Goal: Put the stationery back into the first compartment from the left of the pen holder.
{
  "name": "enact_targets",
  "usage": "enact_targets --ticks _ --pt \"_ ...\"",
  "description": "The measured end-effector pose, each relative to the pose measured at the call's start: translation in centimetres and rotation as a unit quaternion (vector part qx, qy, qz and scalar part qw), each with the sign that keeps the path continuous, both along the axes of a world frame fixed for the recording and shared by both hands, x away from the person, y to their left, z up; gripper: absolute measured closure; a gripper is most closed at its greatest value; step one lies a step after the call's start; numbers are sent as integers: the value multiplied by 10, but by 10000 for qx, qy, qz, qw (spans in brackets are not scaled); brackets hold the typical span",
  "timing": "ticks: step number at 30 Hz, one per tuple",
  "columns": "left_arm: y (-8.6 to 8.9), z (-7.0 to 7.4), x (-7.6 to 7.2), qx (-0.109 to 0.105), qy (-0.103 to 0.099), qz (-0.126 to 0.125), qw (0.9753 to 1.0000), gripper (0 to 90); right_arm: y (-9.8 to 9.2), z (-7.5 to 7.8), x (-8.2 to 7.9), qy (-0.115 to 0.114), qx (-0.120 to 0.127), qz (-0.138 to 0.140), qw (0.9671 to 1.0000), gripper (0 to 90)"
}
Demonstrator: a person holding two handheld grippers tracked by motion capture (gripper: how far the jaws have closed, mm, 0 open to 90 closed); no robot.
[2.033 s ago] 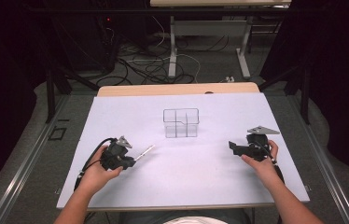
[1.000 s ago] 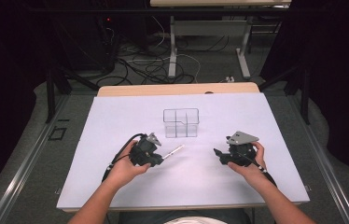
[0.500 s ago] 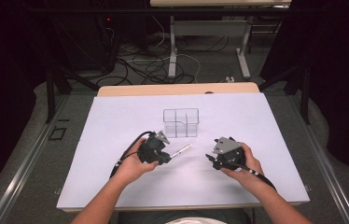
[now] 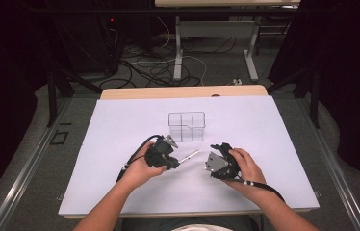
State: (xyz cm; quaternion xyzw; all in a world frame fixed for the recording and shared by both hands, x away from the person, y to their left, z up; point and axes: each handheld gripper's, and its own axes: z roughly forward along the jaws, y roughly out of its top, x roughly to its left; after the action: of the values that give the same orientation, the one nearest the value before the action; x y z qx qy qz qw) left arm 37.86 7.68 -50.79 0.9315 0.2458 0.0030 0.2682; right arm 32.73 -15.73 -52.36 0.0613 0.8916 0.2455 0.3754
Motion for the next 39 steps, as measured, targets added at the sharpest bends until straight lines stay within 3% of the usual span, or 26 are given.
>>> enact_targets --ticks 2,3,5,7,9,12,13,14,18,19,22,24,26,30,32,34,35,36,37,39 --pt "-2 -1 0 -42 51 42 10000 798 3 -4 -2 -84 -38 172 9998 417" --pt "-3 -1 -1 -8 73 24 10000 798 4 -3 -4 8 -244 183 9995 439" --pt "-4 -1 -2 24 111 -1 9999 798 8 -10 -6 -261 -208 469 9983 462" --pt "-5 -1 -3 31 126 2 9999 798 12 -13 -8 -476 -505 712 9950 485" --pt "-5 -1 -4 34 145 21 9999 798 17 -17 -11 -682 -730 946 9905 498" --pt "-4 -1 -4 17 185 81 9998 798 24 -21 -17 -766 -961 1231 9848 540" --pt "-3 0 -4 21 181 67 9998 798 29 -23 -20 -937 -1040 1399 9802 571" --pt "-3 -1 -4 12 186 102 9998 798 29 -23 -20 -937 -1040 1399 9802 571" --pt "-2 -2 -5 -15 233 162 9996 798 39 -25 -21 -1270 -1260 1630 9703 604" --pt "-2 -2 -5 -8 237 151 9996 798 39 -25 -21 -1270 -1260 1630 9703 604" --pt "-3 -3 -5 7 252 145 9996 798 44 -25 -18 -1325 -1420 1734 9655 628" --pt "-4 -3 -5 23 247 101 9996 798 47 -24 -16 -1305 -1673 1835 9598 643" --pt "-4 -4 -6 9 278 128 9995 798 48 -26 -16 -1376 -1602 1825 9603 643" --pt "-5 -3 -6 3 331 126 9994 798 54 -26 -14 -1405 -1783 1931 9546 650" --pt "-6 -3 -7 -21 352 126 9993 798 57 -26 -13 -1467 -1792 1964 9528 667" --pt "-7 -3 -8 -36 372 129 9992 798 60 -26 -13 -1359 -1892 1954 9527 672" --pt "-7 -3 -8 -34 376 117 9992 798 62 -26 -13 -1420 -1938 2005 9498 673" --pt "-8 -3 -8 -35 380 111 9992 798 63 -27 -12 -1397 -1955 2026 9493 673" --pt "-8 -3 -8 -36 384 104 9992 798 63 -28 -12 -1513 -1901 2009 9490 673" --pt "-9 -3 -9 -43 388 95 9992 798 64 -28 -12 -1427 -1981 1940 9502 676"
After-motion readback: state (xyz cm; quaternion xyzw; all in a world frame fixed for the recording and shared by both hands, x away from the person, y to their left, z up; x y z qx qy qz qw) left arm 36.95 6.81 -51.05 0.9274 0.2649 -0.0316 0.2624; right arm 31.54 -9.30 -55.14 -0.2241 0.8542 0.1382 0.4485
